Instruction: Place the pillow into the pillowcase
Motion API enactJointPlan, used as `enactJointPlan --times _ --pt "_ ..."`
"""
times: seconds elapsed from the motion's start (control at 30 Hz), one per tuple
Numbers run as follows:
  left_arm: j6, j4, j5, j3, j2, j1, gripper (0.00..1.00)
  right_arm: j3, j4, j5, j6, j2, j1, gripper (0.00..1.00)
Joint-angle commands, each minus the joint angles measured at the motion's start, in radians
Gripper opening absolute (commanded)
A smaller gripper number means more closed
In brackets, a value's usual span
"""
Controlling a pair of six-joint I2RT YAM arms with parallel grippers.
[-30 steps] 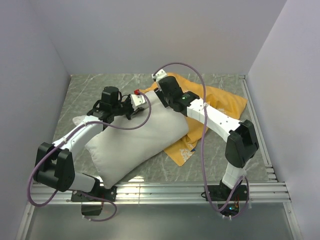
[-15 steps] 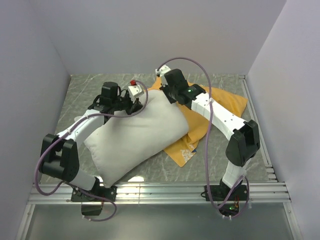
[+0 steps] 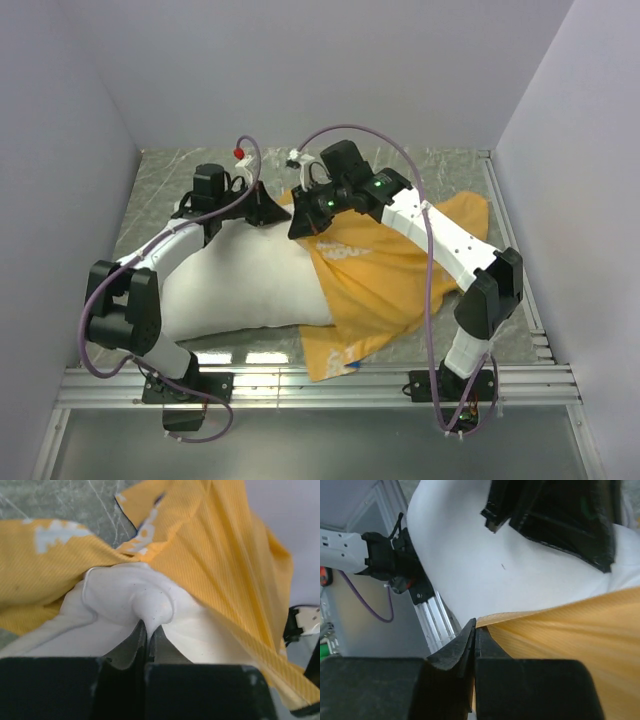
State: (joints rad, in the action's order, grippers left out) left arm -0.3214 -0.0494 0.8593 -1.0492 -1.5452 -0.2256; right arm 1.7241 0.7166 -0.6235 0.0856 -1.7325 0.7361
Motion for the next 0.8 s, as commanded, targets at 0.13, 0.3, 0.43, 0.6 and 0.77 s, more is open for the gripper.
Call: enactJointPlan --times 0.13,0.3,0.43,0.6,0.77 --pt "-0.254 -0.205 -0.063 0.107 0.089 0.051 0.01 -0.078 -0.091 -0.014 0.091 -0.041 -0.119 0.0" --pt "0.204 0.153 -0.036 -0.004 0.192 0.086 0.65 -0.139 -0.077 0.042 0.06 -0.052 -0.124 0.0" --pt "0.791 0.589 -0.025 -0.13 0.31 0.101 0.99 -0.187 -0.097 0.039 0.062 -0.041 -0.124 0.0" --pt "1.272 0.91 -0.178 0.015 0.537 -0.013 0.99 -0.083 -0.075 0.085 0.048 -0.113 -0.124 0.0" --pt "1.204 0.68 -0.468 0.288 0.729 -0.282 0.99 0.081 -0.048 0.139 0.022 -0.222 -0.136 0.0"
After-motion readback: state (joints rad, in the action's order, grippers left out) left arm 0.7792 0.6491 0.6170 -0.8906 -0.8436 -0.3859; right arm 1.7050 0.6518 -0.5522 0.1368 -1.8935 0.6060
